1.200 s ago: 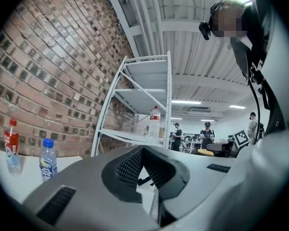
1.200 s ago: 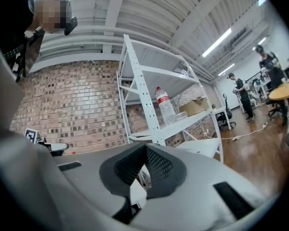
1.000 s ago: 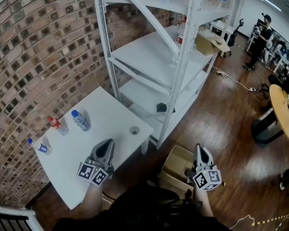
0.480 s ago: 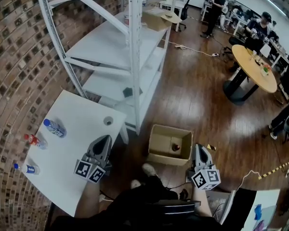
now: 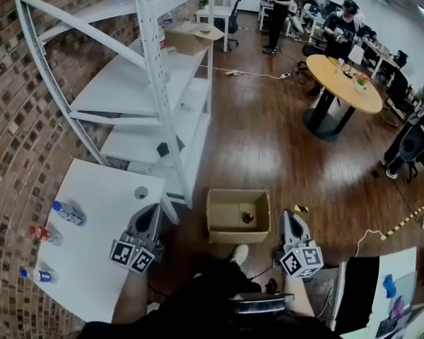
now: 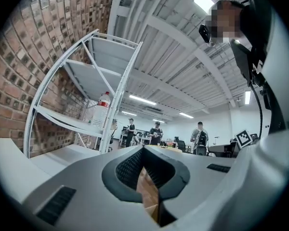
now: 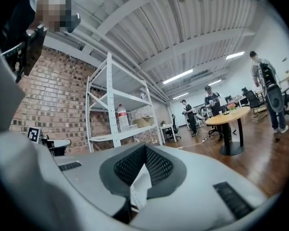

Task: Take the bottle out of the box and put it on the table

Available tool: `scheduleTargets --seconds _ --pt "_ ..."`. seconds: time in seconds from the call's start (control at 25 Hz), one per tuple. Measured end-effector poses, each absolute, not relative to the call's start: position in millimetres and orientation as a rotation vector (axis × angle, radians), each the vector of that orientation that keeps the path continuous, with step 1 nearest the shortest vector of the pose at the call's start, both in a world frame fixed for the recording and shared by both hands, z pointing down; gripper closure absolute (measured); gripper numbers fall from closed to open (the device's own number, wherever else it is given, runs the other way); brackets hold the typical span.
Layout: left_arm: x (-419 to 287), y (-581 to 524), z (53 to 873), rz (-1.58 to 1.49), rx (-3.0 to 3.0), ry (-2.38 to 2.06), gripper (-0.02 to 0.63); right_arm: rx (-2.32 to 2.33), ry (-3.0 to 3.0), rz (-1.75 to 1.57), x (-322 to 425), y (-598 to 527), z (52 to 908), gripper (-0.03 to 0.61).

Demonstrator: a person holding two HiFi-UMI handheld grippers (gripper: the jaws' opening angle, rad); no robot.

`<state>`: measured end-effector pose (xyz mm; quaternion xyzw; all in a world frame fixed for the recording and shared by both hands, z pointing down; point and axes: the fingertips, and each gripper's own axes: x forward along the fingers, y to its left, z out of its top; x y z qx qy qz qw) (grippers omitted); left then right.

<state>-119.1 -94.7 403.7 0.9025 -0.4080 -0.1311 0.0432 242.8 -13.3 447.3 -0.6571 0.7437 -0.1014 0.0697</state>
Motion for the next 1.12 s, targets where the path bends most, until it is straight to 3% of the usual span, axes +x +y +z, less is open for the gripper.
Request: scheduleTargets --seconds 1.12 --pt "33.8 -216.9 397.8 -0.368 2.838 -0.977 0.611 -2.107 2.117 -0.274 357.4 -94.4 435.8 0.575"
